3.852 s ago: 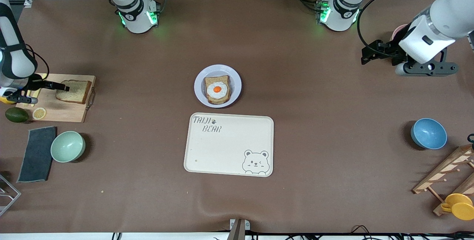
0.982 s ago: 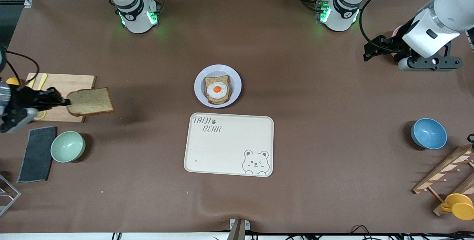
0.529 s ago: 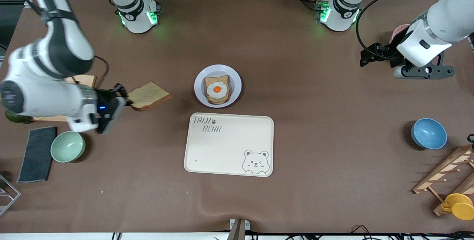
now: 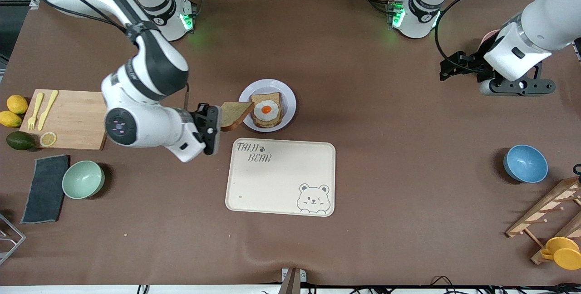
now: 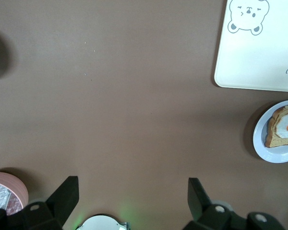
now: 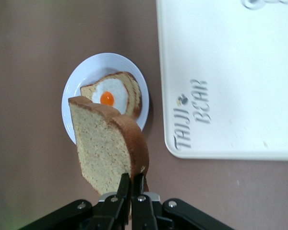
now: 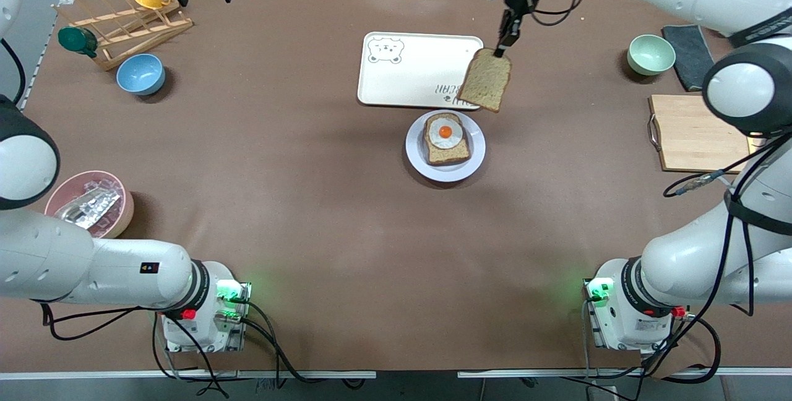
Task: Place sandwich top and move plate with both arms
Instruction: 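Carry the bread slice over the white plate with the right gripper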
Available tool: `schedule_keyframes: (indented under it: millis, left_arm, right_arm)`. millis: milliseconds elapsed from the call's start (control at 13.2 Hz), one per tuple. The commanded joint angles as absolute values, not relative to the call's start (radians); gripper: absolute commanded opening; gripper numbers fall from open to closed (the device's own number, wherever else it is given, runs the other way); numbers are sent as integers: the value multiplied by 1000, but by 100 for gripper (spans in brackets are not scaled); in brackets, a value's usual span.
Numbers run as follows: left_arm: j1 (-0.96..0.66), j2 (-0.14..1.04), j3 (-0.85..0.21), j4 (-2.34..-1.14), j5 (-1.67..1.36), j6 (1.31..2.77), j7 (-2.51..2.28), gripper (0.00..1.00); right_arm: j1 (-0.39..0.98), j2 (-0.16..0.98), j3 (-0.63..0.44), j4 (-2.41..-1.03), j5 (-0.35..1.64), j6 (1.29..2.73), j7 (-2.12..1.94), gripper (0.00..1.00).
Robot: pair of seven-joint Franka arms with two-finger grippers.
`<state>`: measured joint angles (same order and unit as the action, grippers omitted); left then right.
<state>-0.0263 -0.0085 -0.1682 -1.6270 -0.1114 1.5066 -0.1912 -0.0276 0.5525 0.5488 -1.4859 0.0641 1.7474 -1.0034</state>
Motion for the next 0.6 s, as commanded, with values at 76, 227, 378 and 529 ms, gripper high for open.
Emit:
schedule_keyframes:
  millis: [76,227,378,529]
  left_arm:
    - [-15,-23,-172,-1629,-130,1505,-198,100]
    - [-14,-21,-172,-1629,-130,1508,-198,100]
    - [-14,-20,-172,-1629,-130,1509,-198,100]
    - [-14,-18,-172,-1629,-130,1509,-199,100]
  right_arm:
    - [122,612,535,-1408,-38,1712,-1034,0]
    - [165,640,535,-1410,-38,1712,-1028,0]
    - [211,658,525,-1417,-43,1713,-996,0]
    - [260,669,502,-1424,-70,1717,-980,0]
